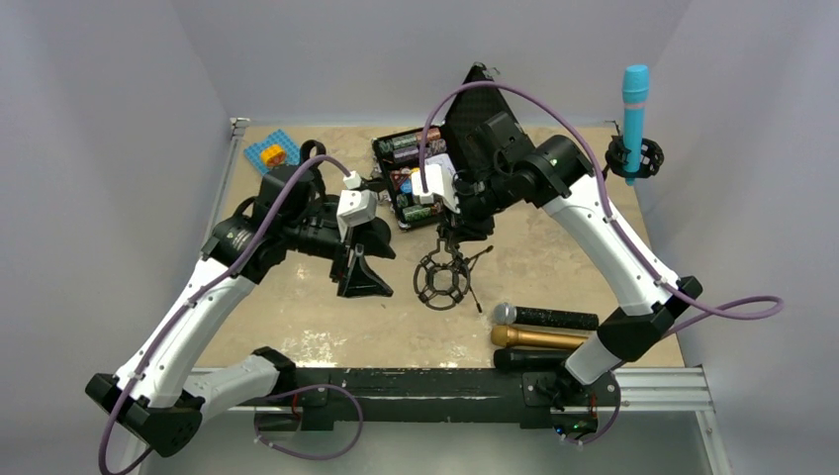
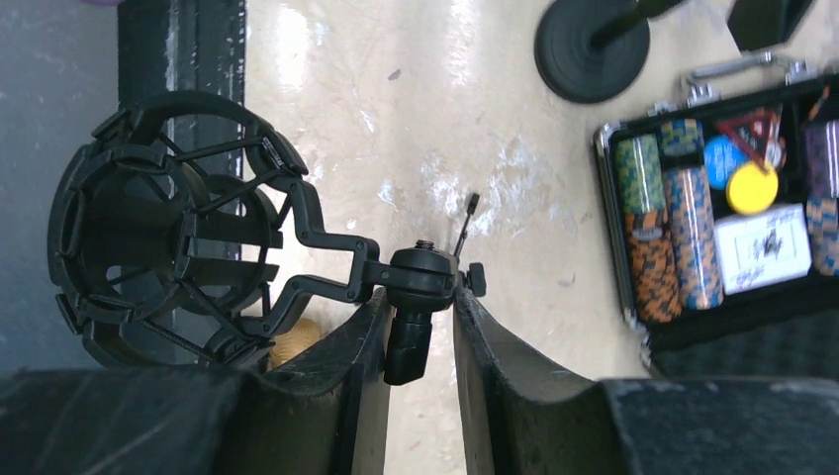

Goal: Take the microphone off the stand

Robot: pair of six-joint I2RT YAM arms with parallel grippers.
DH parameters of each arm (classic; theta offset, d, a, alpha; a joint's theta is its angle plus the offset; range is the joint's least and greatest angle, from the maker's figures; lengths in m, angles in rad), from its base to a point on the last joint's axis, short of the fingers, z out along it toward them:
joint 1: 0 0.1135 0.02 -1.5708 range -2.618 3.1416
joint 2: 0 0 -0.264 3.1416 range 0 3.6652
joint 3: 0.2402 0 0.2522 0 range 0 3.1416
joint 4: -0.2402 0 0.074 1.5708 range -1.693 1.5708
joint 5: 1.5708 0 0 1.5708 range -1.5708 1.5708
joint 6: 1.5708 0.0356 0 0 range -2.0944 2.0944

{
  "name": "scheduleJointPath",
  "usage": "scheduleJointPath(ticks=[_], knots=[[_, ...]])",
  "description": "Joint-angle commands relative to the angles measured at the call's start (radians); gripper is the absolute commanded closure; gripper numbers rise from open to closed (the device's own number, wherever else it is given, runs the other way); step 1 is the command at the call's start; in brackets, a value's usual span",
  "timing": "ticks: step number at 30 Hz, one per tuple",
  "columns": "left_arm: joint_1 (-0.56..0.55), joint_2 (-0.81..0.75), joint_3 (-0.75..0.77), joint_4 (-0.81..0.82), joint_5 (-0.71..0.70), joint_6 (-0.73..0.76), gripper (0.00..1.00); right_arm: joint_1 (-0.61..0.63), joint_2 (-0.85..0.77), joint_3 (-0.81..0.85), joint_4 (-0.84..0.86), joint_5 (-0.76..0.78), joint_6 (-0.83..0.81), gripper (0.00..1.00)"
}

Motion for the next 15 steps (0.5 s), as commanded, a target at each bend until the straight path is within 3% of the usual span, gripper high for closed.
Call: scheduleJointPath(ticks=[1, 8, 15], knots=[[0.037, -0.034, -0.010, -0.019, -0.008, 0.051, 0.18, -0.007, -0.032, -0.037, -0.030, -0.130, -0.304, 0.70], [0.053, -0.039, -0.020, 0.005, 0.003, 0.025, 0.18, -0.048, 0.026, 0.052, -0.017, -0.107, -0.409, 0.68], [0.055, -0.026, -0.027, 0.046, 0.009, 0.000, 0.17, -0.144, 0.013, 0.057, -0.014, -0.066, -0.483, 0.47]])
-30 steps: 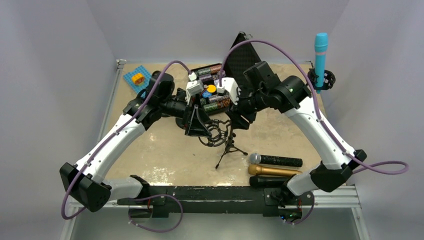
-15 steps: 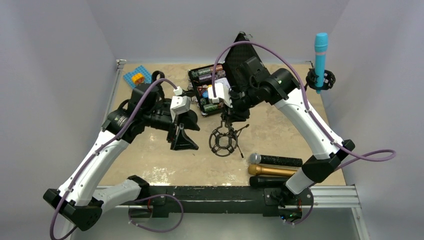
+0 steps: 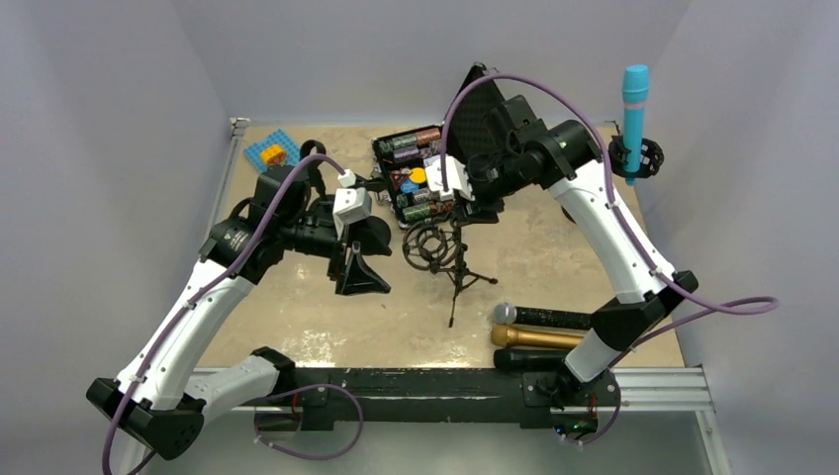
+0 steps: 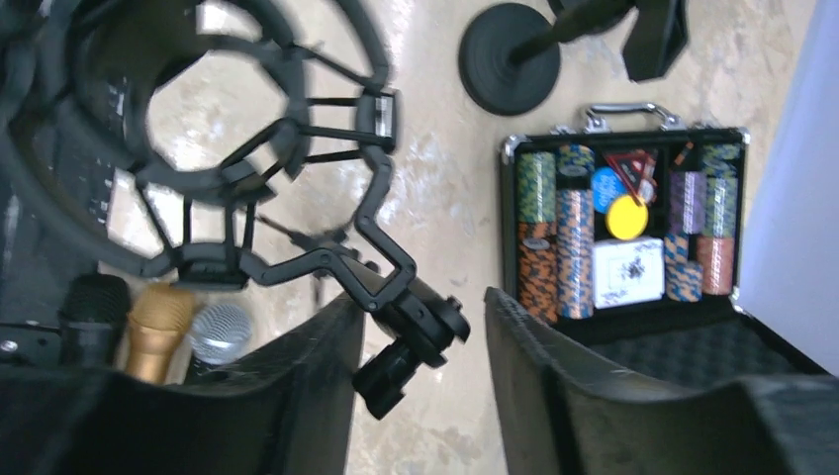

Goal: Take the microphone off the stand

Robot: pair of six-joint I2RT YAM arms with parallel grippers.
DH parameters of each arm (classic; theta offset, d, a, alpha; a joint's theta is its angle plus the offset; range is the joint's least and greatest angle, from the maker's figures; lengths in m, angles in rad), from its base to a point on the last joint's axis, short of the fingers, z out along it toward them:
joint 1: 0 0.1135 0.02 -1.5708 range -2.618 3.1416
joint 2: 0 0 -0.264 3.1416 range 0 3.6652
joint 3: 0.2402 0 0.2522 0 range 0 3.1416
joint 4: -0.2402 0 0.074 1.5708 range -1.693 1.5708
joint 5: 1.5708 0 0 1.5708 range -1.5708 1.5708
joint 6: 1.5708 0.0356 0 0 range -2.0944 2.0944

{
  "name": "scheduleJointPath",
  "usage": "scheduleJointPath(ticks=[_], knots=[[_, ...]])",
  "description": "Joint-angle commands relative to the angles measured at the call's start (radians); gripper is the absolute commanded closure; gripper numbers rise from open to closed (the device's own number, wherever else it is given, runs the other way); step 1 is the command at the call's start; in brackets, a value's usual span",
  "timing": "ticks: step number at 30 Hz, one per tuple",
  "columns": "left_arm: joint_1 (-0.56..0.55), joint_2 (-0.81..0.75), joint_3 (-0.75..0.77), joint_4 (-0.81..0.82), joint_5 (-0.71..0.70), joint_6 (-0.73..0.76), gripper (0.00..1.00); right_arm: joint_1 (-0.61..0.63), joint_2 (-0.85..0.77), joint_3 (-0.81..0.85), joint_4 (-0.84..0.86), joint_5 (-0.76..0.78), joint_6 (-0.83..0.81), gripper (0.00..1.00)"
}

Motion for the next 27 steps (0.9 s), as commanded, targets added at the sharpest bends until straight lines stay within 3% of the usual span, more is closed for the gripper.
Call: scheduleJointPath(ticks=[1, 6, 10, 17, 21, 27], knots=[[0.009, 0.011, -0.006, 0.055, 0.013, -0.011, 0.17, -0.052, -0.042, -0.006, 0.016, 0.023, -0.100, 0.43], [0.009, 0.021, -0.007, 0.088, 0.017, -0.030, 0.17, -0.108, -0.119, -0.090, 0.009, 0.044, -0.132, 0.34], [0.009, 0.043, -0.011, 0.158, 0.029, -0.083, 0.17, -0.123, -0.177, -0.154, 0.031, 0.025, -0.061, 0.31], [0.009, 0.108, 0.025, 0.289, 0.055, -0.193, 0.17, -0.118, -0.142, -0.123, 0.058, -0.023, 0.242, 0.39], [0.009, 0.109, 0.040, 0.286, 0.059, -0.193, 0.17, -0.117, -0.055, 0.007, -0.014, -0.064, 0.458, 0.35], [0.009, 0.075, 0.020, 0.267, 0.016, -0.184, 0.17, -0.110, -0.038, 0.051, -0.080, 0.028, 0.576, 0.29]])
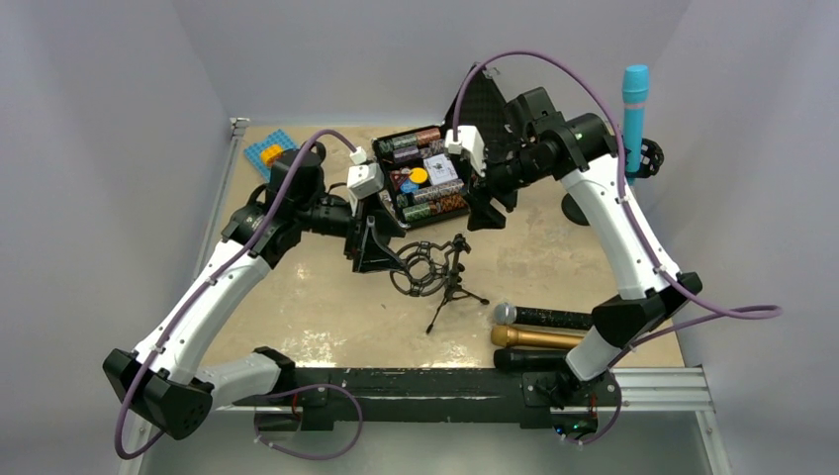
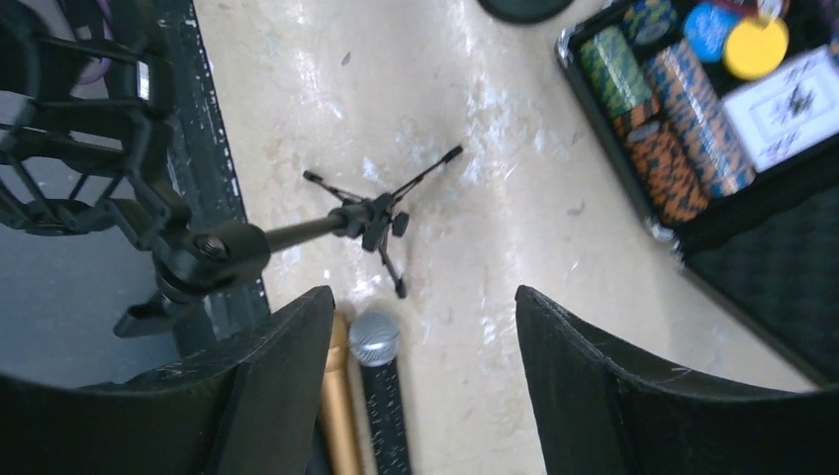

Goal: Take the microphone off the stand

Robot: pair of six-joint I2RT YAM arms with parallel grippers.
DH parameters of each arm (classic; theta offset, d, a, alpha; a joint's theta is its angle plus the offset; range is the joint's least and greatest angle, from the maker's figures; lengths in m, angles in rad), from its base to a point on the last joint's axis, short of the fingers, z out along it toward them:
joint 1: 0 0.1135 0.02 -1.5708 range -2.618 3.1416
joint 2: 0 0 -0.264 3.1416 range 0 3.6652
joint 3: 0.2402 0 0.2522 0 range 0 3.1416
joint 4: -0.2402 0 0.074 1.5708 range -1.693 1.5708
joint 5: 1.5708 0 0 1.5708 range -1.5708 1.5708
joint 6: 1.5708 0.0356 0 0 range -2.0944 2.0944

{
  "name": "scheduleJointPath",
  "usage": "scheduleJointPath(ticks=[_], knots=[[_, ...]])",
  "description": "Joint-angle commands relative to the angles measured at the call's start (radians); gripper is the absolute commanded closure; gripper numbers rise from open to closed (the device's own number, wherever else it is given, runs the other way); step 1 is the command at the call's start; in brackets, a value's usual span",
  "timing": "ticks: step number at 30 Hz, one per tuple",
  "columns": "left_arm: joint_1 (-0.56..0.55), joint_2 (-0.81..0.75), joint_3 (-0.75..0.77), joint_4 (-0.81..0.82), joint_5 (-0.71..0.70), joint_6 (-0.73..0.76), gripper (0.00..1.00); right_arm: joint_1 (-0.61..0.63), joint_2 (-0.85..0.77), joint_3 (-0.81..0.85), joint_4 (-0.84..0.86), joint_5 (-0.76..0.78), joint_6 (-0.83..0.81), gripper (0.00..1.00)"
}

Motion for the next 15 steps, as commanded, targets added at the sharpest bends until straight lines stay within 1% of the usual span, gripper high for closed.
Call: scheduleJointPath(ticks=[1, 5, 7, 11, 12, 15], knots=[[0.007, -0.038, 0.026, 0.031, -0.003, -0.015, 0.17, 0.007, -0.049, 0.024, -0.040, 0.086, 0.172, 0.27], [0.007, -0.036, 0.027, 0.043, -0.002, -0.024, 0.17, 0.005, -0.095, 0.020, -0.022, 0.291, 0.201, 0.23], [0.007, -0.031, 0.029, 0.051, 0.002, -0.024, 0.17, 0.006, -0.094, 0.075, -0.042, 0.339, 0.222, 0.23], [0.007, -0.023, 0.038, 0.057, 0.001, -0.053, 0.17, 0.005, -0.120, 0.191, -0.082, 0.196, 0.283, 0.22], [0.007, -0.023, 0.040, 0.057, -0.001, -0.054, 0.17, 0.006, -0.138, 0.183, -0.080, 0.162, 0.288, 0.21], [0.007, -0.023, 0.048, 0.054, -0.008, -0.058, 0.17, 0.021, -0.197, 0.054, -0.038, 0.116, 0.343, 0.20]])
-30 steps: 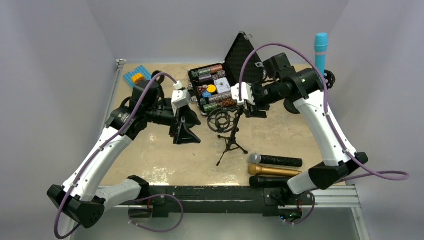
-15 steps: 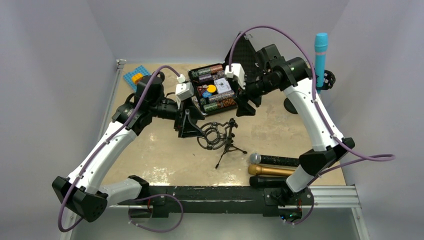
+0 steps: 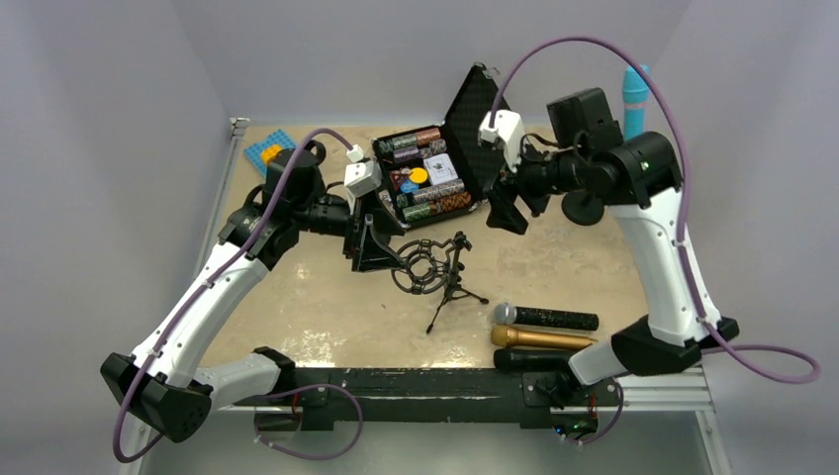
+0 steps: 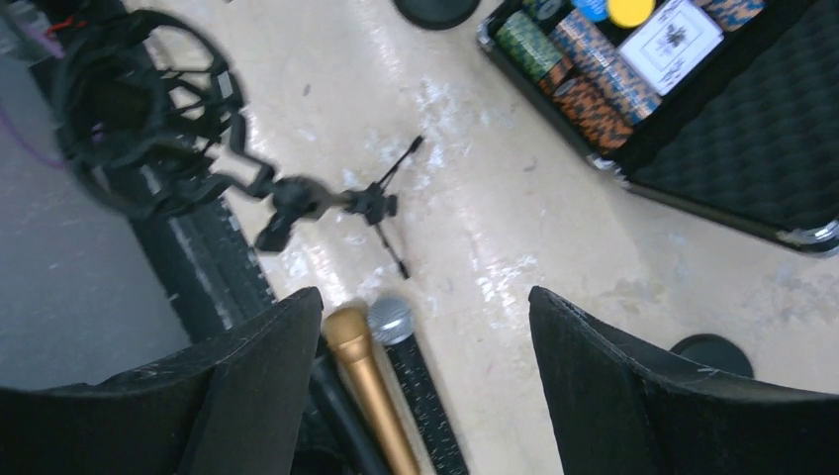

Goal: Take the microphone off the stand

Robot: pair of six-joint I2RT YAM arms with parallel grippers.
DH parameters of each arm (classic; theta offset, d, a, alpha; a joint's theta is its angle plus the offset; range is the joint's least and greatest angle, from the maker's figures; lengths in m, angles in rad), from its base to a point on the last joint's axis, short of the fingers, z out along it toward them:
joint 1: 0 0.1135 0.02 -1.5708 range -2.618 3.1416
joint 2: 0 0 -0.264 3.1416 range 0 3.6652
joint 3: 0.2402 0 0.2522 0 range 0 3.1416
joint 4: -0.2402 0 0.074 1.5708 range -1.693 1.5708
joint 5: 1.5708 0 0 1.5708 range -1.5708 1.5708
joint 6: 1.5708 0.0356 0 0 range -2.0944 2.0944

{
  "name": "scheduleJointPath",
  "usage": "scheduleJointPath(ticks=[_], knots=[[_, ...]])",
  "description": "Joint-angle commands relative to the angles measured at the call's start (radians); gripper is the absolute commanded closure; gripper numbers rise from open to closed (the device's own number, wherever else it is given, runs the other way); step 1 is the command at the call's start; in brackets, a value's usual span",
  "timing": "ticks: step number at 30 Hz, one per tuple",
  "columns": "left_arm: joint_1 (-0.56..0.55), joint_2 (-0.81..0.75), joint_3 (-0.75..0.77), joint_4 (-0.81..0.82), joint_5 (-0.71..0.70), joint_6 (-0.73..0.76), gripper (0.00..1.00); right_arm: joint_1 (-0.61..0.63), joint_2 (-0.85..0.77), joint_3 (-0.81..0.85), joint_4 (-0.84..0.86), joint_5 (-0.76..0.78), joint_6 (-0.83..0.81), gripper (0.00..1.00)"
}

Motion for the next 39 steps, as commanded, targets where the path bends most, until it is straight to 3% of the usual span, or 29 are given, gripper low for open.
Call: scheduleJointPath(ticks=[1, 5, 9, 16, 18, 22, 26, 31, 35, 39], knots=[[0.006, -0.004, 0.051, 0.030, -0.004, -0.026, 0.17, 0.030, -0.099, -0.115, 0.019, -0.077, 0.116, 0.19], [0.006, -0.008, 0.065, 0.007, -0.016, -0.017, 0.17, 0.097, -0.104, -0.204, 0.033, -0.076, 0.141, 0.19], [0.006, -0.021, 0.072, -0.031, -0.038, 0.024, 0.17, 0.166, -0.070, -0.182, 0.047, -0.092, 0.187, 0.19], [0.006, -0.056, 0.073, -0.105, -0.078, 0.098, 0.17, 0.245, -0.006, -0.217, 0.103, 0.078, 0.233, 0.26], [0.006, -0.067, 0.075, -0.127, -0.088, 0.116, 0.16, 0.246, 0.008, -0.228, 0.105, 0.108, 0.228, 0.32], [0.009, -0.082, 0.074, -0.158, -0.102, 0.145, 0.16, 0.247, 0.018, -0.228, 0.095, 0.104, 0.192, 0.55], [0.013, -0.083, 0.073, -0.161, -0.102, 0.155, 0.16, 0.247, 0.040, -0.206, 0.037, 0.032, 0.095, 0.85], [0.015, -0.079, 0.097, -0.176, -0.105, 0.164, 0.16, 0.247, 0.037, -0.205, 0.069, -0.029, -0.065, 0.97], [0.015, -0.087, 0.106, -0.209, -0.105, 0.184, 0.16, 0.245, 0.013, -0.197, 0.069, -0.178, -0.317, 0.98], [0.015, -0.096, 0.110, -0.255, -0.093, 0.213, 0.16, 0.242, 0.003, -0.189, 0.077, -0.326, -0.467, 1.00]])
